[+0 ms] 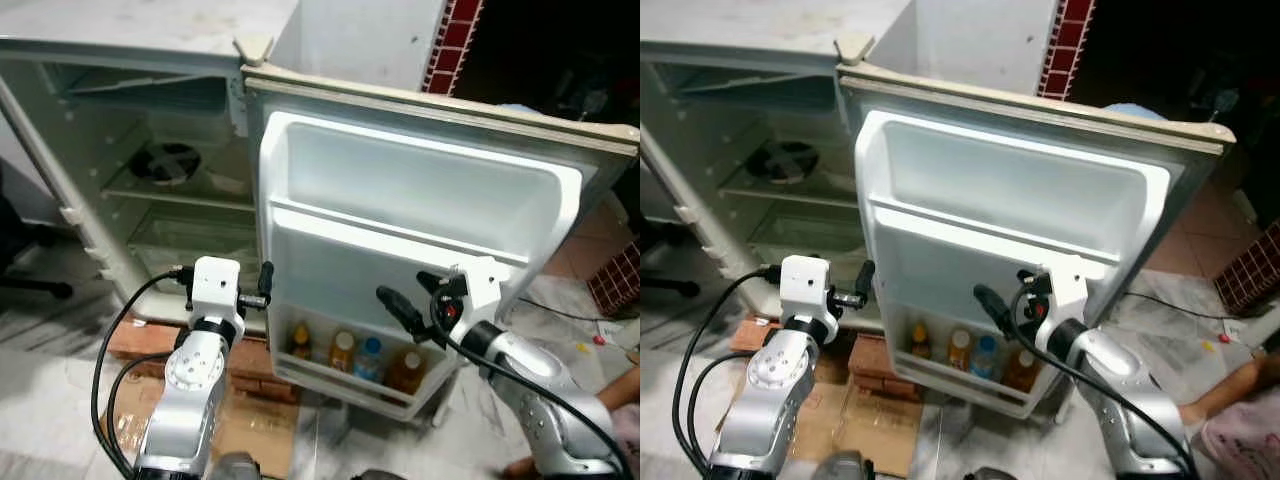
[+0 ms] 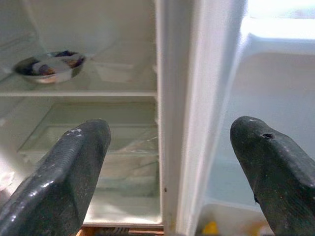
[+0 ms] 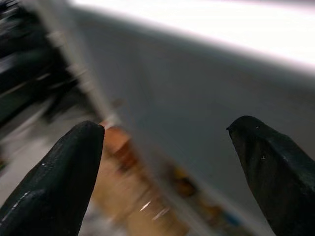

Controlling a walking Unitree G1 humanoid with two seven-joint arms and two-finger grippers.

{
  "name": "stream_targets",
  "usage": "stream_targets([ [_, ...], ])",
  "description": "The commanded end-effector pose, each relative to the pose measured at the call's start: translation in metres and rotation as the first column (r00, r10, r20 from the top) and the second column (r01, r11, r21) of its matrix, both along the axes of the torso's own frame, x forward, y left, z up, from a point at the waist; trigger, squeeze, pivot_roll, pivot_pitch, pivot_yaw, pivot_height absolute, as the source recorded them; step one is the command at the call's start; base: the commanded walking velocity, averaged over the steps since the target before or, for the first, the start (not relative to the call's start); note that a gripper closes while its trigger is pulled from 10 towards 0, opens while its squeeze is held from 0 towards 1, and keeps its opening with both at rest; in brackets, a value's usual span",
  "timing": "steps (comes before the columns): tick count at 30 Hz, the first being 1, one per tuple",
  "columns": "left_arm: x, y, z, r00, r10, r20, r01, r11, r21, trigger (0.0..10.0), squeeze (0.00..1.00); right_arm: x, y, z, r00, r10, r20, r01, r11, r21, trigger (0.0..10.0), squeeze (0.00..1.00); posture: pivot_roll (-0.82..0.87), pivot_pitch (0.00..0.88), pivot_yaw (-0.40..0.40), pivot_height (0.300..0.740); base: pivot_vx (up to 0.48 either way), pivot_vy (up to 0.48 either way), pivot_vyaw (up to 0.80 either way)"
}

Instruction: Restocking fridge

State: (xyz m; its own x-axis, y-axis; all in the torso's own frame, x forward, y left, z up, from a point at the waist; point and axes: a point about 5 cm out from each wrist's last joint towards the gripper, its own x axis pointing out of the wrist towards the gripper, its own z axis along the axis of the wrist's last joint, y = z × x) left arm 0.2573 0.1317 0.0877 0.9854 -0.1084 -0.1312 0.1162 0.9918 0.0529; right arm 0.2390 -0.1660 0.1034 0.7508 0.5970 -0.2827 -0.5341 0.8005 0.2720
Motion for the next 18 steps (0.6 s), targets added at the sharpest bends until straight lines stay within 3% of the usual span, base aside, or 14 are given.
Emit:
stream_targets([
  [1, 0.003, 0.0, 0.0, 1.0, 0.006, -0.001, -0.006, 1.0, 0.006, 10.0, 0.0, -0.005, 0.004, 0.002, 0.996, 0.09, -0.024, -0.09, 0.996, 0.021, 10.0, 0.0, 0.02, 0.0, -0.042, 0.74, 0.0, 0.0, 0.0],
  [5, 0.003, 0.001, 0.0, 1.0, 0.0, -0.001, 0.0, 1.0, 0.027, 10.0, 0.0, -0.019, -0.004, -0.006, 0.97, 0.214, -0.114, -0.219, 0.975, -0.033, 10.0, 0.0, 0.02, 0.0, -0.043, 0.74, 0.0, 0.0, 0.0],
  [9, 0.003, 0.003, -0.001, 1.0, 0.003, -0.009, -0.003, 1.0, 0.011, 10.0, 0.0, -0.017, -0.036, -0.024, 0.967, 0.106, -0.232, -0.149, 0.972, -0.18, 10.0, 0.0, 0.01, 0.0, -0.042, 0.74, 0.0, -0.24, 0.0],
  [14, 0.003, 0.003, -0.001, 1.0, 0.004, -0.01, -0.003, 1.0, 0.011, 10.0, 0.0, -0.014, -0.045, -0.022, 0.966, 0.097, -0.241, -0.148, 0.968, -0.203, 10.0, 0.0, 0.01, 0.0, -0.038, 0.74, 0.0, -0.454, 0.0],
  [18, 0.004, 0.001, -0.001, 1.0, -0.007, -0.009, 0.008, 1.0, 0.013, 10.0, 0.0, -0.009, -0.054, -0.027, 0.969, 0.063, -0.237, -0.13, 0.951, -0.28, 10.0, 0.0, 0.01, 0.0, -0.036, 0.74, 0.0, -0.48, 0.0],
])
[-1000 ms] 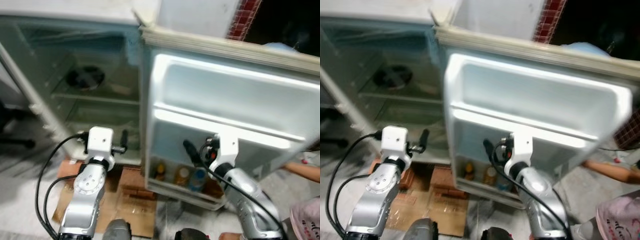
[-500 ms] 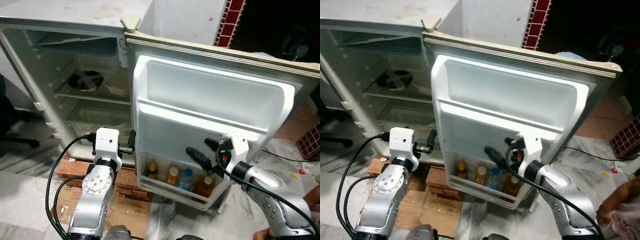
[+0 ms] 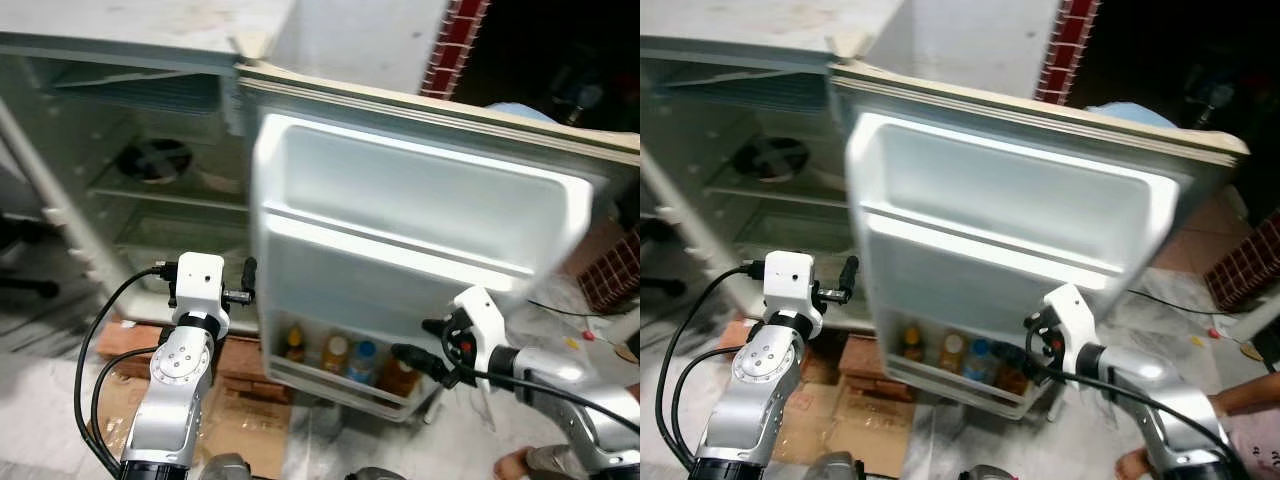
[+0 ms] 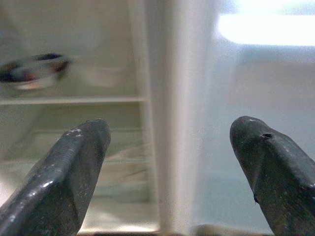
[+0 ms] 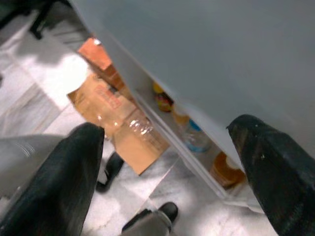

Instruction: Restocking fridge

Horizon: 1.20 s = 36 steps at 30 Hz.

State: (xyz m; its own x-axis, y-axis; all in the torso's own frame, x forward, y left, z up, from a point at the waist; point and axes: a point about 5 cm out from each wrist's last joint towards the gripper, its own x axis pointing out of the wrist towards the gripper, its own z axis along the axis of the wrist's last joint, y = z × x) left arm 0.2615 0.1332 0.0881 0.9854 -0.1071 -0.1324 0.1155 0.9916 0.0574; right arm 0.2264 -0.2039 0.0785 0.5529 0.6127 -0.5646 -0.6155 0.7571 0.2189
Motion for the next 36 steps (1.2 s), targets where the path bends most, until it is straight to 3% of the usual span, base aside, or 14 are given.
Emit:
stream_targets([
  [1, 0.0, -0.001, -0.002, 1.0, -0.008, -0.008, 0.008, 1.0, 0.009, 10.0, 0.0, 0.004, -0.016, -0.002, 0.998, -0.063, 0.008, 0.064, 0.994, -0.084, 10.0, 0.0, 0.01, 0.0, -0.036, 0.74, 0.0, -0.48, 0.0],
  [8, -0.001, 0.001, -0.001, 1.0, -0.004, -0.004, 0.003, 1.0, -0.007, 10.0, 0.0, 0.002, -0.01, 0.001, 1.0, -0.012, -0.001, 0.012, 0.999, -0.042, 10.0, 0.0, 0.01, 0.0, -0.032, 0.74, 0.0, -0.292, 0.0],
  [14, 0.0, 0.001, 0.0, 1.0, 0.008, -0.005, -0.008, 1.0, -0.01, 10.0, 0.0, -0.008, -0.008, 0.007, 0.99, 0.133, -0.039, -0.133, 0.991, 0.005, 10.0, 0.0, 0.01, 0.0, -0.028, 0.74, 0.0, 0.0, 0.0],
  [17, 0.001, 0.001, 0.0, 1.0, 0.004, -0.004, -0.004, 1.0, -0.004, 10.0, 0.0, -0.007, -0.015, 0.006, 0.988, 0.146, -0.05, -0.148, 0.988, -0.047, 10.0, 0.0, 0.01, 0.0, -0.028, 0.74, 0.0, 0.0, 0.0],
  [19, 0.002, 0.001, 0.0, 1.0, 0.001, -0.006, -0.001, 1.0, 0.007, 10.0, 0.0, -0.001, -0.027, 0.004, 0.989, 0.141, -0.039, -0.145, 0.979, -0.146, 10.0, 0.0, 0.01, 0.0, -0.026, 0.74, 0.0, 0.0, 0.0],
  [22, 0.002, 0.001, 0.0, 1.0, 0.001, -0.008, -0.001, 1.0, 0.011, 10.0, 0.0, 0.011, -0.038, 0.003, 0.998, 0.06, 0.001, -0.059, 0.973, -0.222, 10.0, 0.0, 0.01, 0.0, -0.025, 0.74, 0.0, 0.0, 0.0],
  [23, 0.002, 0.002, 0.0, 1.0, 0.002, -0.014, -0.001, 1.0, 0.019, 10.0, 0.0, 0.024, -0.046, 0.005, 0.998, -0.011, 0.066, 0.03, 0.959, -0.282, 10.0, 0.0, 0.01, 0.0, -0.025, 0.74, 0.0, 0.0, 0.0],
  [24, 0.002, 0.002, 0.0, 1.0, 0.002, -0.014, -0.001, 1.0, 0.019, 10.0, 0.0, 0.024, -0.046, 0.005, 0.998, -0.011, 0.066, 0.03, 0.959, -0.282, 10.0, 0.0, 0.01, 0.0, -0.025, 0.74, 0.0, 0.0, 0.0],
  [26, 0.002, 0.003, -0.001, 1.0, 0.008, -0.018, -0.008, 1.0, 0.019, 10.0, 0.0, 0.046, -0.056, 0.016, 0.969, -0.126, 0.211, 0.194, 0.919, -0.343, 10.0, 0.0, 0.02, 0.0, -0.023, 0.74, 0.0, 0.0, 0.0],
  [29, 0.002, 0.004, -0.003, 0.999, 0.016, -0.037, -0.015, 1.0, 0.021, 10.0, 0.0, 0.077, -0.058, 0.042, 0.861, -0.304, 0.407, 0.428, 0.867, -0.257, 10.0, 0.0, 0.02, 0.0, -0.022, 0.74, 0.0, -0.084, 0.0],
  [30, 0.002, 0.004, -0.003, 0.999, 0.016, -0.037, -0.015, 1.0, 0.021, 10.0, 0.0, 0.077, -0.058, 0.042, 0.861, -0.304, 0.407, 0.428, 0.867, -0.257, 10.0, 0.0, 0.02, 0.0, -0.022, 0.74, 0.0, -0.251, 0.0],
  [31, 0.003, 0.004, -0.003, 0.999, 0.017, -0.041, -0.017, 1.0, 0.021, 10.0, 0.0, 0.084, -0.053, 0.049, 0.824, -0.348, 0.447, 0.471, 0.859, -0.2, 10.0, 0.0, 0.02, 0.0, -0.022, 0.74, 0.0, -0.266, 0.0],
  [36, 0.004, 0.004, -0.003, 0.999, 0.017, -0.042, -0.016, 1.0, 0.027, 10.0, 0.0, 0.098, -0.034, 0.061, 0.725, -0.454, 0.519, 0.553, 0.832, -0.045, 10.0, 0.0, 0.03, 0.0, -0.022, 0.74, 0.0, -0.302, 0.0],
])
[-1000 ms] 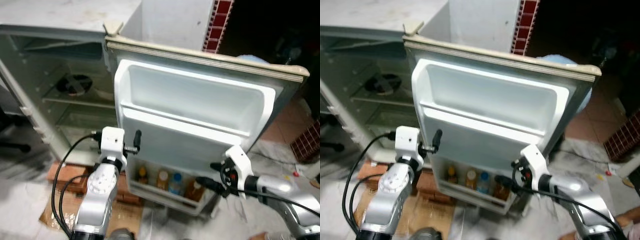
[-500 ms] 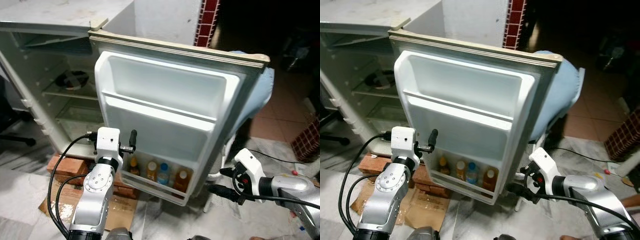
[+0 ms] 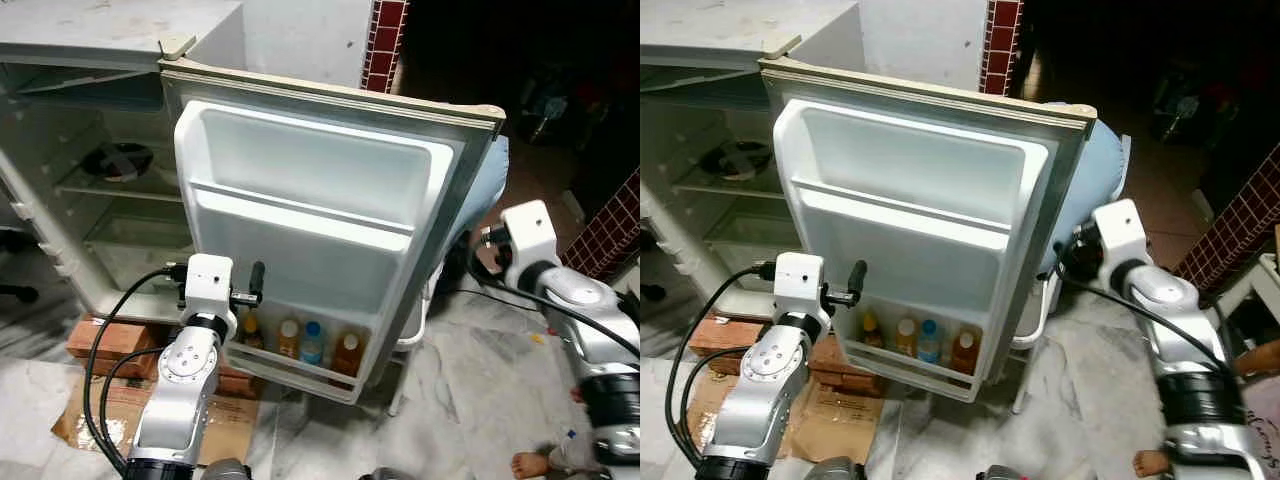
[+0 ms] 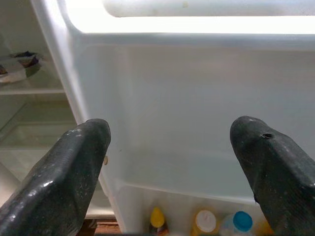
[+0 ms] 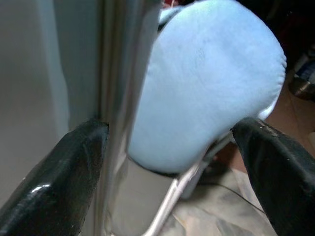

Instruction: Restocking fridge

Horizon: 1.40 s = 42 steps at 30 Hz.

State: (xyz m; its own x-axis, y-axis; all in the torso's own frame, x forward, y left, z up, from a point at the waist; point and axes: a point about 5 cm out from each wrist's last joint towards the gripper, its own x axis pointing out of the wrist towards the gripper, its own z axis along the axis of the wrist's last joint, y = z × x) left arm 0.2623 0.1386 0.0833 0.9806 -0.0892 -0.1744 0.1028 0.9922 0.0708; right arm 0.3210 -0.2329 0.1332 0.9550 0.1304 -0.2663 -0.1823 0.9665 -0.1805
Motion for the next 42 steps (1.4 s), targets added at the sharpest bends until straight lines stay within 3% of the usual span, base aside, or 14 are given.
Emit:
stream_targets([
  [1, 0.003, -0.001, 0.001, 1.0, 0.001, -0.002, -0.001, 1.0, 0.007, 10.0, 0.0, 0.005, -0.001, 0.006, 0.996, -0.073, 0.053, 0.07, 0.996, 0.049, 10.0, 0.0, 0.03, 0.0, -0.022, 0.74, 0.0, -0.322, 0.0],
  [4, 0.003, -0.002, 0.001, 1.0, 0.007, -0.006, -0.007, 1.0, 0.001, 10.0, 0.0, 0.007, 0.007, 0.008, 0.993, -0.091, 0.081, 0.083, 0.992, 0.097, 10.0, 0.0, 0.03, 0.0, -0.021, 0.74, 0.0, -0.326, 0.0],
  [34, 0.003, -0.002, 0.001, 1.0, 0.007, -0.006, -0.007, 1.0, 0.001, 10.0, 0.0, 0.007, 0.007, 0.008, 0.993, -0.091, 0.081, 0.083, 0.992, 0.097, 10.0, 0.0, 0.03, 0.0, -0.021, 0.74, 0.0, -0.33, 0.0],
  [35, 0.004, -0.002, 0.001, 1.0, 0.01, -0.007, -0.01, 1.0, -0.001, 10.0, 0.0, 0.009, 0.01, 0.007, 0.99, -0.106, 0.088, 0.096, 0.989, 0.116, 10.0, 0.0, 0.03, 0.0, -0.021, 0.74, 0.0, -0.412, 0.0],
  [36, 0.005, 0.005, -0.012, 0.976, 0.138, -0.168, -0.158, 0.981, -0.111, 10.0, 0.0, 0.03, 0.059, 0.017, 0.977, -0.118, 0.175, 0.076, 0.971, 0.227, 10.0, 0.0, 0.03, 0.0, -0.018, 0.74, 0.0, 0.0, 0.75],
  [37, 0.002, 0.006, -0.022, 0.949, 0.161, -0.27, -0.201, 0.972, -0.124, 10.0, 0.0, 0.039, 0.085, 0.025, 0.97, -0.116, 0.212, 0.054, 0.96, 0.275, 10.0, 0.0, 0.03, 0.0, -0.018, 0.74, 0.0, 0.0, 0.74],
  [42, -0.003, 0.002, -0.03, 0.942, 0.105, -0.319, -0.142, 0.985, -0.097, 10.0, 0.0, 0.044, 0.099, 0.03, 0.97, -0.084, 0.227, 0.016, 0.959, 0.284, 10.0, 0.0, 0.05, 0.0, -0.024, 0.74, 0.0, 0.0, 0.75],
])
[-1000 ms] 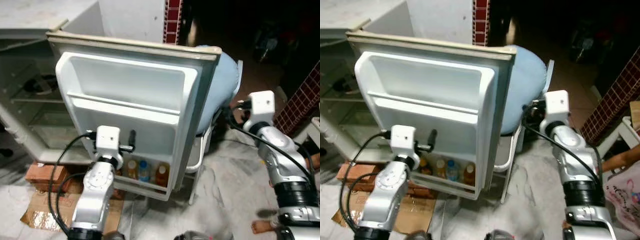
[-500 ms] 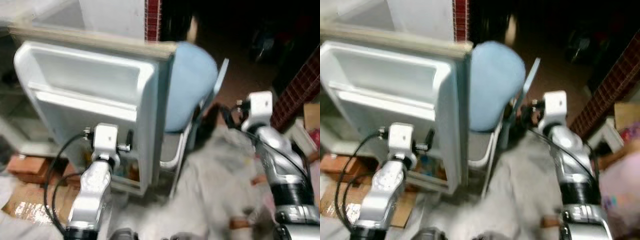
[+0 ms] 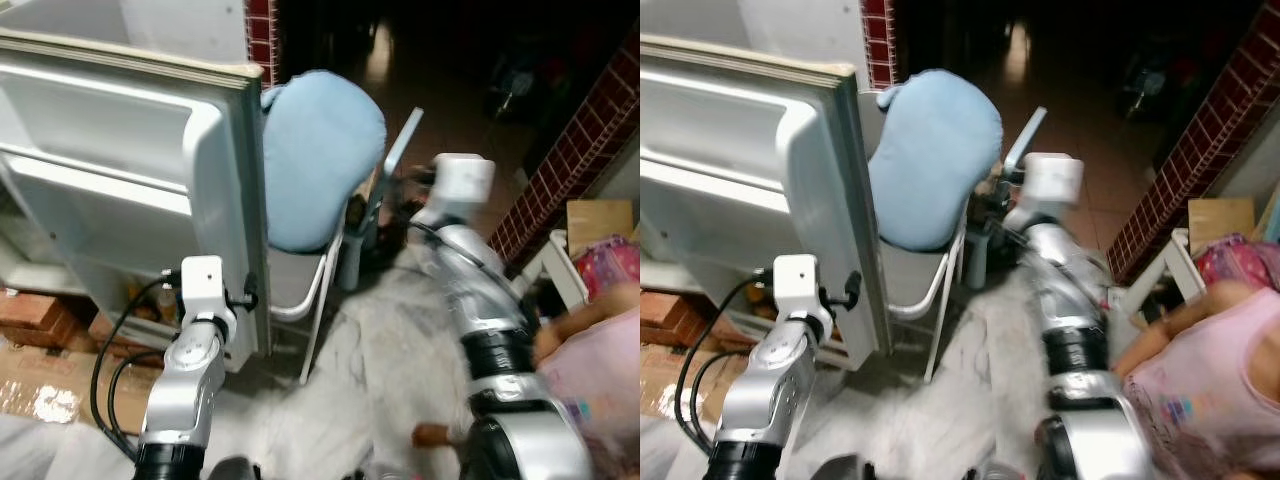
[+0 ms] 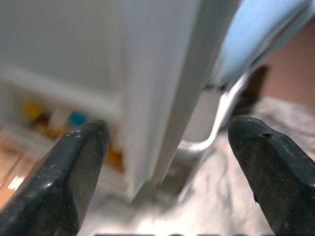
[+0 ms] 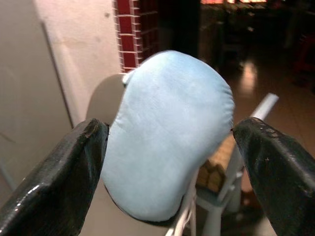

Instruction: Restocking fridge

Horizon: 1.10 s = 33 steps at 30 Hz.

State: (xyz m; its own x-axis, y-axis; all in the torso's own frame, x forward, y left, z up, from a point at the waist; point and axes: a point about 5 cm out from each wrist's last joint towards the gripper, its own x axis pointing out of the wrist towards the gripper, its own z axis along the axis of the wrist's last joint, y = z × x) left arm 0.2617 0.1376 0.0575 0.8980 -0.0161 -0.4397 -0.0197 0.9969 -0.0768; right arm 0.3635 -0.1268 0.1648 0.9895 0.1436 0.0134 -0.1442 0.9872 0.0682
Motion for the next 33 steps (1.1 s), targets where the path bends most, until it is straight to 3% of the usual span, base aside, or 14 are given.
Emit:
stream_targets([
  [1, -0.003, 0.003, -0.005, 0.999, 0.006, -0.032, -0.006, 1.0, 0.012, 10.0, 0.0, 0.002, -0.004, -0.001, 1.0, -0.015, -0.008, 0.015, 1.0, -0.004, 10.0, 0.0, 0.05, 0.0, -0.026, 0.74, 0.0, 0.0, 0.74],
  [9, -0.002, -0.001, -0.003, 0.997, -0.02, -0.068, 0.022, 0.999, 0.028, 10.0, 0.0, 0.011, 0.005, -0.004, 0.999, -0.051, -0.012, 0.051, 0.999, -0.002, 10.0, 0.0, 0.05, 0.0, -0.024, 0.74, 0.0, 0.0, 0.73],
  [13, -0.002, -0.01, -0.002, 0.995, -0.064, -0.076, 0.062, 0.998, -0.022, 10.0, 0.0, 0.015, 0.018, -0.003, 0.997, -0.071, -0.027, 0.071, 0.997, -0.006, 10.0, 0.0, 0.06, 0.0, -0.021, 0.74, 0.0, 0.0, 0.67],
  [19, 0.0, -0.008, -0.002, 0.995, -0.055, -0.082, 0.056, 0.998, 0.001, 10.0, 0.0, 0.021, 0.057, 0.012, 0.999, -0.031, -0.01, 0.031, 0.999, 0.017, 10.0, 0.0, 0.06, 0.0, -0.019, 0.74, 0.0, 0.0, 0.67],
  [20, 0.0, -0.008, -0.002, 0.995, -0.057, -0.084, 0.058, 0.998, 0.006, 10.0, 0.0, 0.02, 0.069, 0.017, 1.0, 0.009, 0.0, -0.009, 0.999, 0.043, 10.0, 0.0, 0.06, 0.0, -0.019, 0.74, 0.0, 0.0, 0.61],
  [21, 0.0, -0.008, -0.002, 0.995, -0.057, -0.084, 0.058, 0.998, 0.006, 10.0, 0.0, 0.02, 0.069, 0.017, 1.0, 0.009, 0.0, -0.009, 0.999, 0.043, 10.0, 0.0, 0.06, 0.0, -0.019, 0.74, 0.0, 0.0, 0.61],
  [22, -0.001, -0.009, -0.003, 0.993, -0.069, -0.095, 0.072, 0.997, 0.025, 10.0, 0.0, 0.017, 0.087, 0.024, 0.996, 0.094, 0.011, -0.095, 0.991, 0.096, 10.0, 0.0, 0.07, 0.0, -0.022, 0.74, 0.0, 0.0, 0.0],
  [23, -0.001, -0.009, -0.003, 0.993, -0.069, -0.095, 0.072, 0.997, 0.025, 10.0, 0.0, 0.017, 0.087, 0.024, 0.996, 0.094, 0.011, -0.095, 0.991, 0.096, 10.0, 0.0, 0.07, 0.0, -0.022, 0.74, 0.0, 0.0, 0.0],
  [25, -0.001, -0.01, -0.004, 0.991, -0.078, -0.104, 0.082, 0.996, 0.032, 10.0, 0.0, 0.012, 0.1, 0.033, 0.98, 0.19, 0.054, -0.196, 0.969, 0.151, 10.0, 0.0, 0.07, 0.0, -0.026, 0.74, 0.0, 0.0, 0.0],
  [27, -0.002, -0.01, -0.006, 0.989, -0.084, -0.122, 0.09, 0.995, 0.038, 10.0, 0.0, -0.004, 0.12, 0.048, 0.9, 0.41, 0.148, -0.434, 0.874, 0.216, 10.0, 0.0, 0.07, 0.0, -0.027, 0.74, 0.0, 0.0, 0.0],
  [28, -0.002, -0.01, -0.006, 0.989, -0.084, -0.122, 0.09, 0.995, 0.038, 10.0, 0.0, -0.004, 0.12, 0.048, 0.9, 0.41, 0.148, -0.434, 0.874, 0.216, 10.0, 0.0, 0.07, 0.0, -0.027, 0.74, 0.0, 0.0, 0.0],
  [29, -0.002, -0.01, -0.007, 0.987, -0.089, -0.135, 0.096, 0.995, 0.039, 10.0, 0.0, -0.016, 0.122, 0.051, 0.826, 0.533, 0.185, -0.563, 0.798, 0.215, 10.0, 0.0, 0.07, 0.0, -0.026, 0.74, 0.0, 0.0, 0.0],
  [32, -0.003, -0.011, -0.01, 0.983, -0.1, -0.157, 0.105, 0.994, 0.028, 10.0, 0.0, -0.021, 0.112, 0.041, 0.8, 0.577, 0.167, -0.6, 0.781, 0.175, 10.0, 0.0, 0.07, 0.0, -0.025, 0.74, 0.0, 0.0, 0.0],
  [33, -0.003, -0.014, -0.012, 0.977, -0.122, -0.177, 0.129, 0.991, 0.028, 10.0, 0.0, -0.019, 0.097, 0.021, 0.809, 0.581, 0.092, -0.588, 0.799, 0.125, 10.0, 0.0, 0.06, 0.0, -0.023, 0.74, 0.0, 0.0, 0.0],
])
